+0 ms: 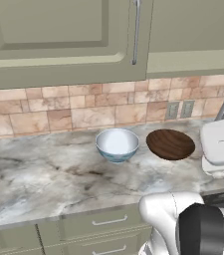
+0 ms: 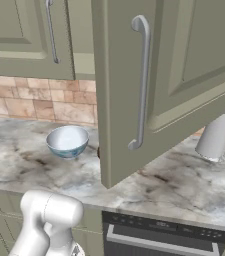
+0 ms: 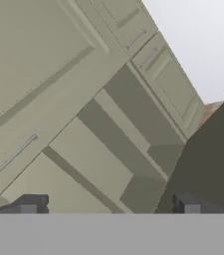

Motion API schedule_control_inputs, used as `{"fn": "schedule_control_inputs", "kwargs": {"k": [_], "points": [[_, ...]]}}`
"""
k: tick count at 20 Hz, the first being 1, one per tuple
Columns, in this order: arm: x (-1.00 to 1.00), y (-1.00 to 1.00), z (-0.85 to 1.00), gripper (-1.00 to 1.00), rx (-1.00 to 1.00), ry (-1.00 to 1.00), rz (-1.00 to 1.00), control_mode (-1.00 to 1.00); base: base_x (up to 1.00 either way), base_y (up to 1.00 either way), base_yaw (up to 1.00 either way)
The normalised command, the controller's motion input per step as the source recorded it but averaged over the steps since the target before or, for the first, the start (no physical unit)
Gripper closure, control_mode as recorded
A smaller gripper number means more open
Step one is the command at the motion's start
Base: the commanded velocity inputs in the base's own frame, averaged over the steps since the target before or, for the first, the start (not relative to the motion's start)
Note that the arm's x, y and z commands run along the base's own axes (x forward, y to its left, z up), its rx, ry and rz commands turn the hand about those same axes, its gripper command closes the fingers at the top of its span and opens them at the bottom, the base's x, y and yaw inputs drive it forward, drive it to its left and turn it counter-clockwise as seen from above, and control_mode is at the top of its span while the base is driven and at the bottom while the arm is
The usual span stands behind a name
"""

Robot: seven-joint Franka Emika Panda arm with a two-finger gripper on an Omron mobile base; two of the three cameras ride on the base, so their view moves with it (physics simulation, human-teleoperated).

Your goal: Open the cabinet. Pick the bowls from the counter and place them in the cabinet. Then close the cabinet.

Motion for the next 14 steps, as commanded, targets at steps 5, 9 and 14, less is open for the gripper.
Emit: {"fn": "schedule_control_inputs", "kwargs": {"k": [5, 9, 14], "points": [[0.36, 0.03, -0.07, -1.0, 0.29, -0.02, 0.17, -1.0, 0.0, 0.0, 0.0], [0.38, 0.11, -0.31, -1.0, 0.28, 0.0, 0.02, -1.0, 0.0, 0.0, 0.0], [0.53, 0.04, -0.21, -1.0, 0.23, 0.0, 0.0, -1.0, 0.0, 0.0, 0.0]]}}
